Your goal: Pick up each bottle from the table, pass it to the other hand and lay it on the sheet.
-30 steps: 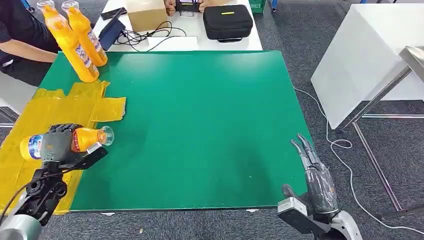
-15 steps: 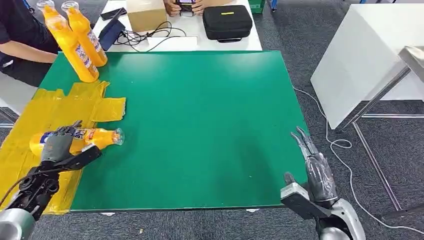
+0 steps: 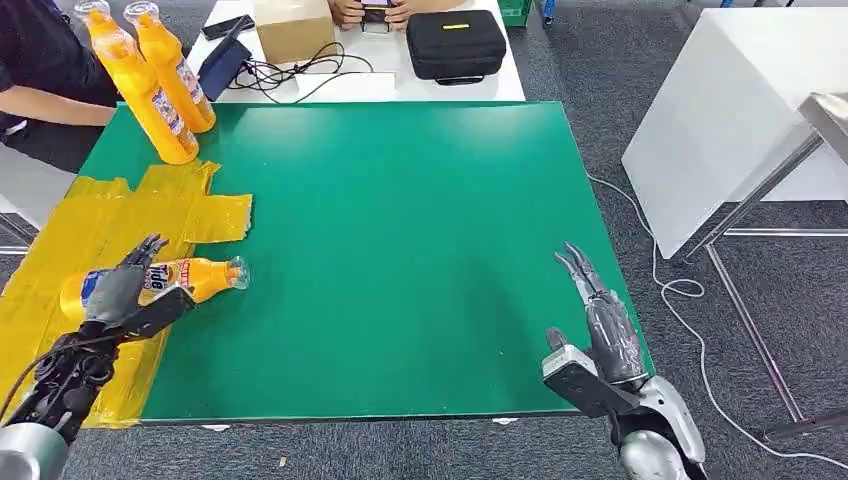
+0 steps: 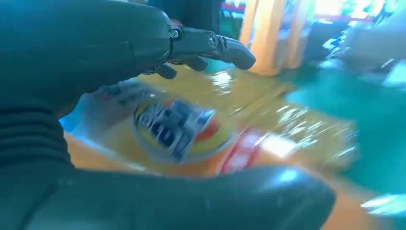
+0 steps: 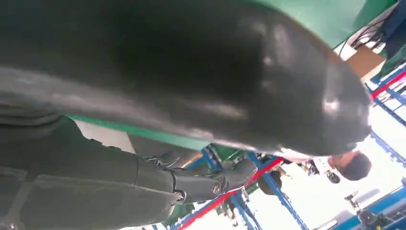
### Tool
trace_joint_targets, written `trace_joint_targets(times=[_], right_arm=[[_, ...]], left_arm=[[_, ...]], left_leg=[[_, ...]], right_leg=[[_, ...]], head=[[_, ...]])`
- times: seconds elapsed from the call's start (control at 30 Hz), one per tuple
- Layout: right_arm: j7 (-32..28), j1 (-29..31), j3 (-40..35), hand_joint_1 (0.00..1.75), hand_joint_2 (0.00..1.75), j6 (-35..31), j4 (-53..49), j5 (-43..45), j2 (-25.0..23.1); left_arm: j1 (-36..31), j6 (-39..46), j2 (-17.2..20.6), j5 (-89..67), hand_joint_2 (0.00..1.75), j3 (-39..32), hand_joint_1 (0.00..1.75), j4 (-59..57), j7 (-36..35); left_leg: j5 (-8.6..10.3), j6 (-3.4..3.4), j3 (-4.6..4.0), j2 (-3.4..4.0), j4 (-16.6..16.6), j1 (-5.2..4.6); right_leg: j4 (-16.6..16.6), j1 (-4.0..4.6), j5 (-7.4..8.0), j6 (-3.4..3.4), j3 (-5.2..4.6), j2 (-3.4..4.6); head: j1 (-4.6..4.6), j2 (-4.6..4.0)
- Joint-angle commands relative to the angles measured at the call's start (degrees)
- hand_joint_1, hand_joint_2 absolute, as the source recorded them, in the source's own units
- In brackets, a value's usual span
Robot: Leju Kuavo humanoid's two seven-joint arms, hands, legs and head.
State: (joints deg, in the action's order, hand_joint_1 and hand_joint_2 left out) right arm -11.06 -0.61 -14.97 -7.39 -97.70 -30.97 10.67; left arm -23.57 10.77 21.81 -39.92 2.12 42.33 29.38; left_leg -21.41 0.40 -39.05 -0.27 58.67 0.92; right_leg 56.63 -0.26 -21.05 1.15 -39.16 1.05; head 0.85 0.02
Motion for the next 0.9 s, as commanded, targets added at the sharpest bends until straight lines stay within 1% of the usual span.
trace_joint_targets(times=[0.03, 0.07, 0.1, 0.13, 0.17, 0.2, 0.23, 0.3, 0.33, 0.37, 0.4, 0.43, 0.47, 0.5, 0.53, 0.57, 0.6, 0.63, 0.67, 0.7, 0.73, 0.77, 0.8, 0.83, 0.87, 0.9], right_arm=[[-4.8, 4.8, -1.1, 0.00, 0.00, 1.4, 6.9, 5.4, -1.4], [-6.4, 6.4, -1.4, 0.00, 0.00, 1.6, 7.9, 7.4, -1.0], [-10.2, 9.4, -1.7, 0.00, 0.00, 2.0, 9.9, 12.2, -0.6], [-12.5, 11.7, -1.9, 0.00, 0.00, 3.2, 12.0, 16.1, -1.0], [-12.8, 14.6, -2.4, 0.00, 0.00, 4.1, 14.4, 18.3, -1.3], [-12.9, 19.1, -2.3, 0.00, 0.00, 6.7, 17.9, 23.8, -2.5], [-12.8, 21.4, -2.8, 0.00, 0.00, 6.8, 19.8, 24.3, -2.8], [-11.6, 27.8, -3.7, 0.00, 0.00, 8.8, 24.3, 28.9, -5.4], [-10.8, 30.4, -4.5, 0.00, 0.00, 8.7, 25.9, 29.4, -6.3], [-10.2, 31.8, -5.1, 0.00, 0.00, 8.3, 26.8, 29.6, -6.7], [-8.8, 35.9, -5.3, 0.00, 0.00, 8.5, 29.8, 31.2, -9.0], [-7.7, 39.3, -4.8, 0.00, 0.00, 10.3, 32.4, 34.5, -11.5], [-6.5, 42.7, -3.5, 0.00, 0.00, 11.6, 35.4, 38.7, -15.0], [-5.3, 44.6, -3.3, 0.00, 0.00, 11.2, 36.9, 39.7, -16.7], [-4.8, 45.5, -3.7, 0.00, 0.00, 10.9, 37.6, 39.7, -17.5], [-4.6, 45.9, -3.9, 0.00, 0.00, 10.7, 38.2, 39.8, -17.6], [-4.1, 47.4, -5.0, 0.00, 0.00, 7.1, 39.1, 36.5, -18.1], [-2.8, 48.6, -4.8, 0.00, 0.00, 6.9, 39.9, 36.9, -19.0], [-3.1, 49.8, -4.4, 0.00, 0.00, 5.1, 40.5, 36.3, -19.9], [-2.7, 50.7, -3.4, 0.00, 0.00, 3.2, 41.5, 36.3, -21.3], [-2.5, 51.3, -3.5, 0.00, 0.00, 3.0, 41.7, 36.2, -21.6], [-2.5, 51.4, -3.5, 0.00, 0.00, 2.9, 41.9, 36.2, -21.7], [-2.0, 52.0, -3.1, 0.00, 0.00, 3.1, 43.2, 36.8, -22.1], [-2.2, 52.2, -3.3, 0.00, 0.00, 1.8, 43.7, 35.9, -22.2], [-2.3, 52.1, -3.4, 0.00, 0.00, 1.7, 43.8, 35.8, -22.3], [-2.4, 52.2, -3.4, 0.00, 0.00, 1.6, 44.2, 35.8, -22.3]], left_arm=[[0.9, -10.3, -1.9, 16.5, 0.00, -11.1, 0.00, 22.1, -0.6], [-0.2, -11.1, -2.2, 21.1, 0.00, -12.4, 0.00, 23.9, -0.9], [-1.4, -14.9, -3.6, 30.8, 0.00, -14.2, 0.00, 26.3, -4.0], [-1.3, -15.8, -5.1, 36.9, 0.00, -14.6, 0.00, 28.2, -6.9], [-2.3, -17.1, -3.8, 37.0, 0.00, -10.5, 0.00, 27.9, -10.6], [-6.9, -19.7, -3.0, 38.7, 0.00, -5.7, 0.00, 25.1, -11.9], [-9.7, -19.1, -3.3, 39.1, 0.00, -3.5, 0.00, 22.8, -12.3], [-16.5, -20.4, -4.8, 43.0, 0.00, 0.6, 0.00, 17.3, -12.8], [-18.6, -19.8, -5.2, 43.6, 0.00, 2.4, 0.00, 15.6, -13.1], [-20.0, -19.2, -5.6, 43.9, 0.00, 3.7, 0.00, 14.7, -13.3], [-23.1, -20.7, -7.2, 45.5, 0.00, 5.8, 0.00, 12.0, -13.4], [-24.9, -20.7, -9.4, 46.2, 0.00, 7.0, 0.00, 10.4, -13.6], [-25.8, -20.3, -13.0, 46.4, 0.00, 8.2, 0.00, 9.4, -14.4], [-25.7, -19.5, -15.3, 46.4, 0.00, 8.8, 0.00, 9.4, -14.9], [-25.4, -18.0, -16.6, 45.9, 0.00, 9.5, 0.00, 9.7, -15.3], [-24.9, -17.7, -16.9, 45.9, 0.00, 9.7, 0.00, 10.4, -15.3], [-24.2, -18.4, -18.5, 48.3, 0.00, 9.2, 0.00, 11.3, -15.5], [-24.0, -18.0, -19.1, 48.1, 0.00, 9.7, 0.00, 11.7, -15.4], [-24.2, -17.7, -20.5, 48.4, 0.00, 10.1, 0.00, 11.7, -15.6], [-24.3, -17.8, -21.9, 49.4, 0.00, 9.8, 0.00, 11.7, -16.1], [-24.3, -17.7, -22.5, 49.3, 0.00, 10.1, 0.00, 11.8, -16.1], [-24.4, -17.5, -22.7, 49.2, 0.00, 10.3, 0.00, 11.9, -16.1], [-24.7, -16.5, -23.3, 48.8, 0.00, 10.5, 0.00, 11.8, -16.4], [-24.8, -16.3, -23.7, 48.8, 0.00, 10.6, 0.00, 11.8, -16.4], [-24.9, -16.3, -24.0, 48.8, 0.00, 10.7, 0.00, 11.8, -16.4], [-25.0, -16.2, -24.0, 48.8, 0.00, 10.8, 0.00, 11.8, -16.4]], left_leg=[[-0.04, 0.02, 0.09, 0.02, 0.0, 0.02], [-0.11, 0.03, 0.24, 0.01, 0.0, 0.01], [-0.12, 0.03, 0.18, 0.05, 0.1, 0.02], [-0.03, 0.02, -0.03, 0.02, 0.1, 0.07], [-0.12, 0.04, 0.16, 0.03, 0.2, 0.05], [-0.05, 0.04, 0.11, 0.07, 0.1, 0.04], [0.04, 0.03, -0.03, 0.05, 0.1, 0.06], [0.05, 0.03, 0.13, -0.04, 0.1, 0.03], [0.18, 0.05, 0.02, -0.11, 0.1, 0.04], [0.25, 0.09, 0.03, -0.28, 0.2, 0.04], [0.36, 0.05, 0.03, -0.30, 0.2, 0.02], [0.46, 0.10, -0.13, -0.24, 0.1, 0.03], [0.49, 0.09, -0.07, -0.22, 0.2, 0.02], [0.57, 0.03, -0.12, -0.16, 0.2, -0.01], [0.68, 0.03, -0.23, -0.18, 0.1, -0.07], [0.70, 0.05, -0.15, -0.23, 0.0, -0.10], [0.73, 0.05, -0.16, -0.13, 0.0, -0.06], [0.78, 0.04, -0.19, -0.20, 0.0, -0.07], [0.74, 0.05, -0.07, -0.20, 0.0, -0.07], [0.76, 0.02, -0.19, -0.10, 0.1, -0.04], [0.79, 0.02, -0.31, -0.14, 0.1, -0.06], [0.72, 0.02, -0.25, -0.06, 0.1, -0.06], [0.78, 0.01, -0.30, -0.17, 0.1, -0.02], [0.79, 0.00, -0.30, -0.14, 0.1, -0.03], [0.69, 0.02, -0.15, -0.17, 0.1, -0.05], [0.75, 0.00, -0.31, -0.10, 0.1, 0.01]], right_leg=[[0.0, 0.04, -0.02, 0.00, 0.12, -0.04], [0.0, 0.03, -0.09, -0.01, 0.26, -0.08], [0.0, 0.05, -0.09, -0.01, 0.21, -0.05], [0.0, 0.09, 0.02, 0.00, 0.04, -0.05], [0.1, 0.08, -0.08, 0.00, 0.21, -0.09], [0.0, 0.07, 0.01, 0.02, 0.13, -0.02], [0.0, 0.07, 0.10, 0.00, 0.00, -0.01], [0.1, 0.06, 0.08, -0.02, 0.13, -0.16], [0.0, 0.06, 0.16, 0.01, 0.03, -0.20], [0.2, 0.07, 0.17, 0.06, 0.11, -0.43], [0.2, 0.04, 0.15, 0.06, 0.10, -0.43], [0.1, 0.04, 0.28, 0.09, -0.03, -0.33], [0.1, 0.05, 0.35, 0.03, 0.04, -0.35], [0.2, 0.01, 0.44, 0.03, -0.04, -0.29], [0.1, -0.06, 0.59, 0.17, -0.16, -0.28], [0.1, -0.08, 0.62, 0.08, -0.09, -0.37], [0.1, -0.04, 0.68, 0.11, -0.12, -0.26], [0.1, -0.06, 0.68, 0.14, -0.12, -0.30], [0.1, -0.05, 0.63, 0.13, 0.00, -0.34], [0.1, -0.03, 0.66, 0.13, -0.13, -0.23], [0.1, -0.05, 0.72, 0.16, -0.24, -0.22], [0.2, -0.04, 0.68, 0.15, -0.20, -0.19], [0.1, 0.00, 0.72, 0.13, -0.23, -0.27], [0.1, -0.02, 0.73, 0.12, -0.25, -0.24], [0.2, -0.02, 0.62, 0.11, -0.07, -0.32], [0.1, 0.03, 0.73, 0.10, -0.20, -0.20]], head=[[0.00, 0.00], [0.02, 0.00], [0.00, 0.00], [0.00, 0.00], [0.00, 0.00], [0.00, 0.00], [0.00, 0.00], [0.02, 0.00], [0.02, 0.00], [-0.04, 0.00], [0.02, 0.00], [0.00, 0.00], [-0.02, 0.00], [0.02, 0.00], [0.02, 0.00], [0.00, 0.00], [0.02, 0.00], [0.02, 0.00], [-0.02, 0.00], [0.00, 0.00], [0.04, 0.00], [0.02, 0.00], [0.00, 0.00], [0.00, 0.00], [-0.02, 0.00], [0.02, 0.00]])
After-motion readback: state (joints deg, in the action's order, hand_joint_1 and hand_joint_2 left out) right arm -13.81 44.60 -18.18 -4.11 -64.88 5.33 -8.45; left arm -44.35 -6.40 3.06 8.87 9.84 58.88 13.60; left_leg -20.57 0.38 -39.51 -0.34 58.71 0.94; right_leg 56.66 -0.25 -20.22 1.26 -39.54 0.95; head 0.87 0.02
